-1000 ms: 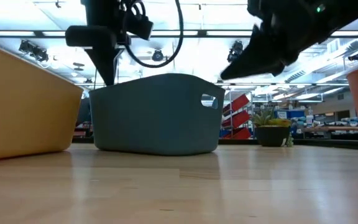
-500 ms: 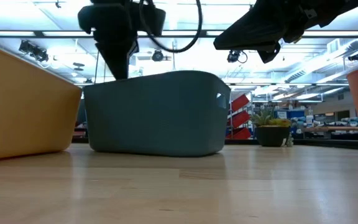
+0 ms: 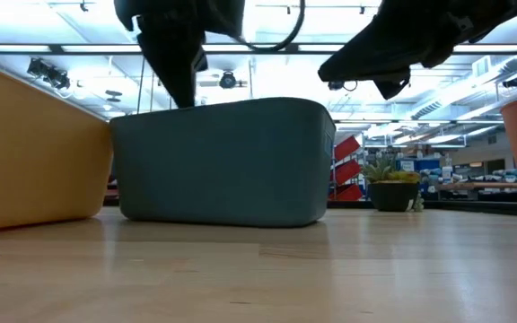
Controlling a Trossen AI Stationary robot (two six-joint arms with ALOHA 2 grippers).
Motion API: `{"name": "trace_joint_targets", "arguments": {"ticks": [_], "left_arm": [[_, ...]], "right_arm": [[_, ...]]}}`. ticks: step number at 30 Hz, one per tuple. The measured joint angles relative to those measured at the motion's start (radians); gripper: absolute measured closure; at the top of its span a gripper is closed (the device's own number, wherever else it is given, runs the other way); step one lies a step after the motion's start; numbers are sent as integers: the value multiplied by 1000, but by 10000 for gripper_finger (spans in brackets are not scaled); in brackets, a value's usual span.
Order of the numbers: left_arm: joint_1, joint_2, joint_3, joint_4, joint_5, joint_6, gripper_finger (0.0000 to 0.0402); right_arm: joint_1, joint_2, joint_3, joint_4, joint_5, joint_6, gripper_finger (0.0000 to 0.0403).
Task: Sort candy
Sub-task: Move the blue bin to the center of the table
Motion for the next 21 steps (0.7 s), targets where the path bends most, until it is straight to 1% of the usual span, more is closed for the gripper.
{"name": "trace_joint_targets", "arguments": {"ticks": [4,10,15,21], "left_arm": [[-17,1,31,-89,-74,-15,402],[-42,0,85,-226,-89,-23,402],[-53,0,88,-359,-105,-81,402],[-53,0,53,-360,-104,-99,402]], "right_arm": [[-15,17,0,10,-7,1,403],[-27,78,0,47,-15,23,403],[-31,114,0,79,-28,46,403],[-34,114,0,84,-29,45,403]]}}
